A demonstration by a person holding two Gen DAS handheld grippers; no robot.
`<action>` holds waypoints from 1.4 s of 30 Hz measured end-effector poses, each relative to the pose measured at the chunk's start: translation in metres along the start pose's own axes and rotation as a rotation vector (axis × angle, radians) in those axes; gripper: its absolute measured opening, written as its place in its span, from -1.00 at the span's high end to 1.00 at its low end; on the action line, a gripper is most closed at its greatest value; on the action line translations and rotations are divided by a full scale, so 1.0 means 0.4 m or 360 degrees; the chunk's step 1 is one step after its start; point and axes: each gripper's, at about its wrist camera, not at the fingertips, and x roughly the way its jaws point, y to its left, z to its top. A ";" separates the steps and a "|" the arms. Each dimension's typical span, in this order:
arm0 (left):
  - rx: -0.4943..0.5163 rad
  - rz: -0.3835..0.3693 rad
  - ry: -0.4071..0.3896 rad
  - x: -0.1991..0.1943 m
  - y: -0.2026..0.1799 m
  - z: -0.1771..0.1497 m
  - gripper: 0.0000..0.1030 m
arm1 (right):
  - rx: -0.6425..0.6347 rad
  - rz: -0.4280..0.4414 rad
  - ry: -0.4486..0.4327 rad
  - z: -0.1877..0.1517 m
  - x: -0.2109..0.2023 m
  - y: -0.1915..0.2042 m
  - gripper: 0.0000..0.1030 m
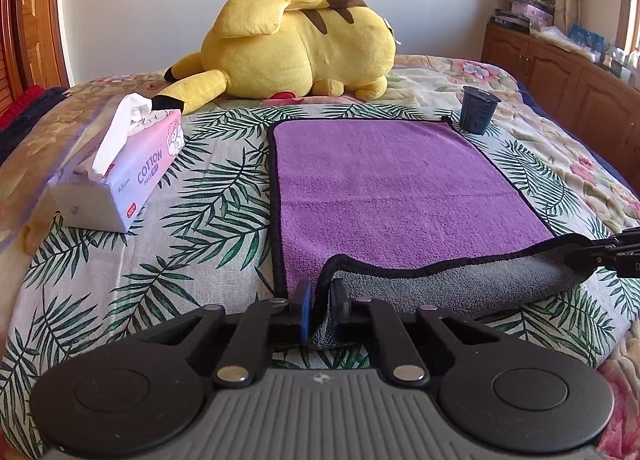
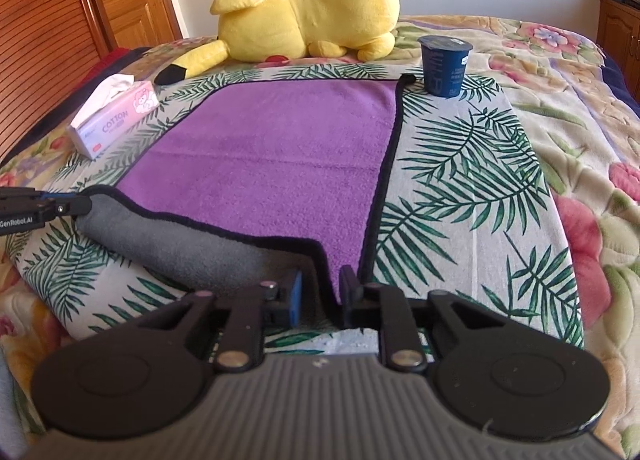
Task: Fold towel
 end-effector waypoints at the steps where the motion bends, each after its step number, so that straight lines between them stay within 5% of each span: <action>1: 0.0000 -0.0003 -0.0003 -0.001 0.000 0.000 1.00 | -0.0002 -0.0002 0.0000 0.000 0.000 0.000 0.67; 7: 0.0007 -0.0010 -0.0015 -0.003 -0.004 -0.003 1.00 | -0.0015 0.0016 0.0003 -0.002 0.001 0.001 0.90; 42: 0.0034 -0.0051 -0.0161 -0.016 -0.012 0.056 1.00 | -0.0083 0.0026 -0.0191 0.049 -0.009 0.003 0.92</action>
